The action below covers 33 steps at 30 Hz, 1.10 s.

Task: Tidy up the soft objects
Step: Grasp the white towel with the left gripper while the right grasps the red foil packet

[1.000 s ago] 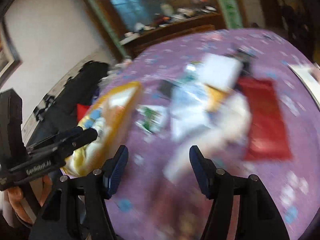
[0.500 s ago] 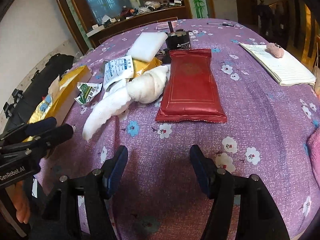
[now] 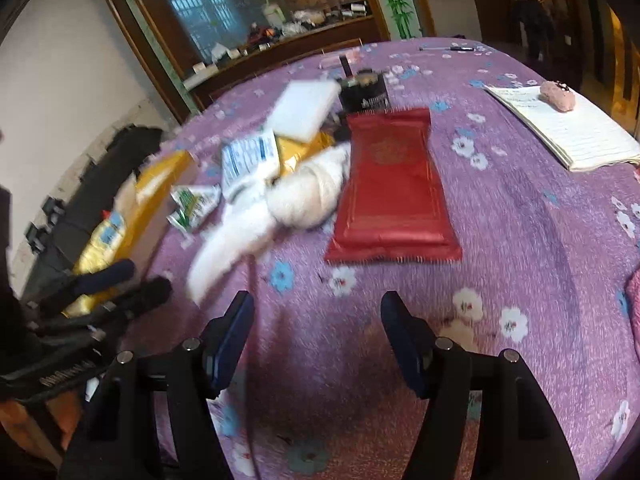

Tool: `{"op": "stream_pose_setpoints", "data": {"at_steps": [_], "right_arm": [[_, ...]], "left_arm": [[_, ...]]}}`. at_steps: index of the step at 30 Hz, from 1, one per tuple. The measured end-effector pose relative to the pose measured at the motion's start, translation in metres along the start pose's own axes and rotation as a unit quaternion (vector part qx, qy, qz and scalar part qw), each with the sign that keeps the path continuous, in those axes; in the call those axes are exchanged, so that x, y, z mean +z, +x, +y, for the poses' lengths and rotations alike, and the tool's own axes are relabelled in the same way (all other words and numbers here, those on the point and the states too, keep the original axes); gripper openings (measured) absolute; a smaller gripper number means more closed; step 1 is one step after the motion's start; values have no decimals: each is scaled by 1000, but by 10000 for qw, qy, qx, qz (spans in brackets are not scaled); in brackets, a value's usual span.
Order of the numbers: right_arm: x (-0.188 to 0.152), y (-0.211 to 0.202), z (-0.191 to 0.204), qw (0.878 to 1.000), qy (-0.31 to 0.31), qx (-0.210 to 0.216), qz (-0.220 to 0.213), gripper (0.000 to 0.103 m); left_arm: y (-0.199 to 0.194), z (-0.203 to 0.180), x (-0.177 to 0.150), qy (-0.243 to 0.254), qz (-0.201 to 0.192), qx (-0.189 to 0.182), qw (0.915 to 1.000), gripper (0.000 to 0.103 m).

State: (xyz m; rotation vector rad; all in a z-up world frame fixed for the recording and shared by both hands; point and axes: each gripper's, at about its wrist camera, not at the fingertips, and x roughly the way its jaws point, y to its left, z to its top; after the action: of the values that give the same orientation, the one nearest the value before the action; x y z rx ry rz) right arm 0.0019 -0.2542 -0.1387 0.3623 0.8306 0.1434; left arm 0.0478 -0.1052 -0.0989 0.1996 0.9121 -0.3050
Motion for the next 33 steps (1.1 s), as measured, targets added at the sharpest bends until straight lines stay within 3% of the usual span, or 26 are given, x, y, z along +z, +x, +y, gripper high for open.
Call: {"op": "stream_pose_setpoints", "data": {"at_steps": [5, 10, 13, 17, 19, 20, 22, 28, 33], "right_arm": [[22, 0, -9, 9998, 180, 38, -98, 66], [53, 10, -22, 9992, 353, -80, -168, 66], [71, 21, -30, 9984, 369, -417, -114, 66], [76, 30, -41, 9975, 562, -418, 4, 66], [74, 31, -46, 9969, 644, -444, 41, 66], [74, 31, -48, 9967, 669, -452, 46, 66], [76, 33, -50, 9966, 671, -479, 86, 66], [84, 52, -42, 9967, 456, -613, 272, 68], [85, 69, -36, 9940, 309, -970, 390, 70]], "left_arm": [[-1, 6, 5, -190, 21, -504, 9985, 65], [3, -4, 20, 0, -64, -686, 9976, 65], [15, -21, 39, 333, -99, -836, 9959, 64], [45, -49, 56, 857, -13, -1120, 9900, 64], [63, -61, 61, 1060, 136, -1139, 9877, 52], [69, -64, 61, 1114, 219, -975, 9887, 33], [70, -63, 59, 1154, 185, -977, 9883, 26], [37, -26, 38, 496, 271, -1366, 9890, 22], [16, -10, 14, 347, 497, -1718, 9833, 22]]}}
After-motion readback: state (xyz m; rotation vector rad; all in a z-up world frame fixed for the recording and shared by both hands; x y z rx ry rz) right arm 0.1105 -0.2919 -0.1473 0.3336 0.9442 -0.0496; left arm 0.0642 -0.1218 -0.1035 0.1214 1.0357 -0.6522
